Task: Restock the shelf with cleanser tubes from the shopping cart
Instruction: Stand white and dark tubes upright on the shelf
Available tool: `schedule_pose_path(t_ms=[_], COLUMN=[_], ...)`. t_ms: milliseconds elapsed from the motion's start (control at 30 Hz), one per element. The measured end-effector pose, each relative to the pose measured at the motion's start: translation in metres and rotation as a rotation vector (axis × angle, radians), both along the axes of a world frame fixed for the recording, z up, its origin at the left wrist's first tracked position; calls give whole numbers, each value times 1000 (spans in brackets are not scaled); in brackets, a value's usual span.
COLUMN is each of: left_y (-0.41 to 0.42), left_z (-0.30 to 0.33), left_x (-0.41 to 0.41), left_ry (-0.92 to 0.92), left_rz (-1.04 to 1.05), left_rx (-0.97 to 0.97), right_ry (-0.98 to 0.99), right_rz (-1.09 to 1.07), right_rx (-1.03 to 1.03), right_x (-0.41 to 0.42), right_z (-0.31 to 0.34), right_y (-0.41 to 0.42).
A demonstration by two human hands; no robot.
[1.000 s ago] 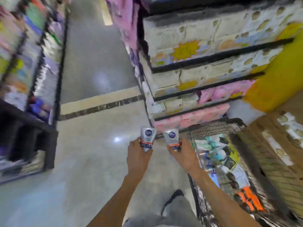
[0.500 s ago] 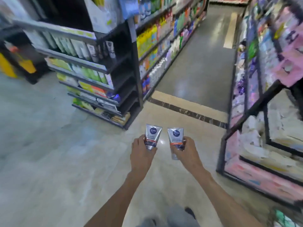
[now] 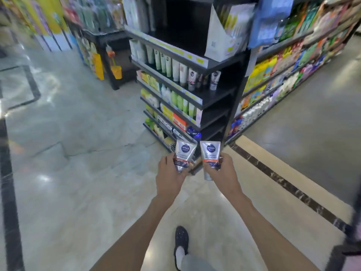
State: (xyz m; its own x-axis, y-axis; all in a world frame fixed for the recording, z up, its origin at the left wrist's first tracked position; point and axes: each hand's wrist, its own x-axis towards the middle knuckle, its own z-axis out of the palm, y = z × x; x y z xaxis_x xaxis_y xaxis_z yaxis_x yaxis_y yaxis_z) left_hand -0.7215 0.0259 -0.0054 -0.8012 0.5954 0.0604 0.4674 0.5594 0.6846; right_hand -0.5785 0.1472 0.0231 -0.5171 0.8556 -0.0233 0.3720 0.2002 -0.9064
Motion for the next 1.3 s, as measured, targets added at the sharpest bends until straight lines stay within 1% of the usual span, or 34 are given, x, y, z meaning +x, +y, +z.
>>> schedule_pose_path(t_ms=[200,367,467,533,700,867,933,1133,1300], left_y=[73,121,148,167,213,257,271,307,318], left_z=[10,7,7,7,0,-14,-17,-23,-31], left_x=[-92,-156,-187,-209,-266,-327,-351,-411,-435], left_ry=[18,33,36,31,28,47,55,44,29], left_rz=[-3,3,-2,-23,-122,-271,-336,-531,-559], left_rx=[-51,-72,-60,-55,-51,-43,-45,-22,33], right_ry=[-33,-79,-74,-71,-104,-142,-142,-52,-11], right_rz=[19,55,67,27,-75,-195,-275,-544,-660], right_rx=[29,84,84,67,51,56,44,45,2], right_x=[-98,-166,-194,-210,-251,-300,-320,-369,-393], right_z=[-11,-15,-15,-6,-15,-27,-29,-17,-20], right_y=[98,153,172,179,212,241,247,268,294])
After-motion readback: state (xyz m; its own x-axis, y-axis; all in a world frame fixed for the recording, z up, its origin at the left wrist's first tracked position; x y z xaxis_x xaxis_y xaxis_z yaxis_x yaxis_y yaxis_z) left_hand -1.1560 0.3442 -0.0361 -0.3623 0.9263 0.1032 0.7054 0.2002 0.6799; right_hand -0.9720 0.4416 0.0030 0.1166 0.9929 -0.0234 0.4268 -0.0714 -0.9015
